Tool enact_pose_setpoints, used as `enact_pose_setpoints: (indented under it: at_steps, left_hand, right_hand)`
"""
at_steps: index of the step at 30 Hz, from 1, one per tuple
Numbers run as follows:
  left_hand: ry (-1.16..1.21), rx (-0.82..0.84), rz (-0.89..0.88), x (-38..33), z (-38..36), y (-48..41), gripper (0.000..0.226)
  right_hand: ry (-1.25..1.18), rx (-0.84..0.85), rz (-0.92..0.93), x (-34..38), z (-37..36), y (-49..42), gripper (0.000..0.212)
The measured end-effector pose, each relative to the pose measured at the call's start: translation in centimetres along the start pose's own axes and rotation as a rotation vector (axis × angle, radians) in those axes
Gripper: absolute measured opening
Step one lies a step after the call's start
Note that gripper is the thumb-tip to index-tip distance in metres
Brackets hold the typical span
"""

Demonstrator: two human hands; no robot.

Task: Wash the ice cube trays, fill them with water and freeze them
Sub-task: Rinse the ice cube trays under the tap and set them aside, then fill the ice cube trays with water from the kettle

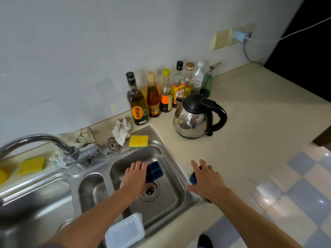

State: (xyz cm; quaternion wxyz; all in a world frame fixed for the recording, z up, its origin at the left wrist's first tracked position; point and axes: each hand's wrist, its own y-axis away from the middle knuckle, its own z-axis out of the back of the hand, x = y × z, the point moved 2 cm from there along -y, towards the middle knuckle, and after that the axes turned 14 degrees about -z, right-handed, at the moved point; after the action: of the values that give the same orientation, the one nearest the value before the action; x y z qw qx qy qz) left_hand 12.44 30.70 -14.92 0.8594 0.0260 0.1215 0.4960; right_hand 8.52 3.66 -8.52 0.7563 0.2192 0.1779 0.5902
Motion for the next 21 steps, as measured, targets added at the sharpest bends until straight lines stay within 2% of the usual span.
enact_pose_setpoints:
  at_steps: [7,9,12,14,16,18,21]
  left_hand:
    - [0.031,0.045,0.112,-0.8,-1.9,-1.0,0.084]
    - [0.036,0.048,0.132,-1.2,-2.3,-1.0,0.082]
    - [0.04,0.06,0.155,-1.6,-2.9,-1.2,0.079]
    - [0.039,0.079,0.165,-1.5,-3.4,-1.1,0.077]
    - [0.036,0.101,0.163,-1.2,-3.8,-1.2,0.078]
    - [0.043,0.136,0.157,-0.8,-4.5,-1.4,0.079]
    - [0.046,0.201,0.144,-0.1,-5.6,-1.9,0.081]
  right_hand:
    - [0.048,-0.072,-0.033,-4.8,0.8,-1.9,0.062]
    - [0.052,-0.079,-0.077,-6.7,1.5,-2.5,0.062]
    - [0.138,-0.13,-0.096,-8.1,2.5,-3.2,0.077]
    - [0.139,-0.24,-0.01,-6.9,2.9,-3.4,0.08]
    - [0.05,-0.289,0.145,-4.3,2.8,-3.5,0.075]
    - [0.007,-0.243,0.261,-1.5,1.7,-3.7,0.067]
    - [0.022,-0.167,0.279,1.3,-0.6,-5.0,0.066]
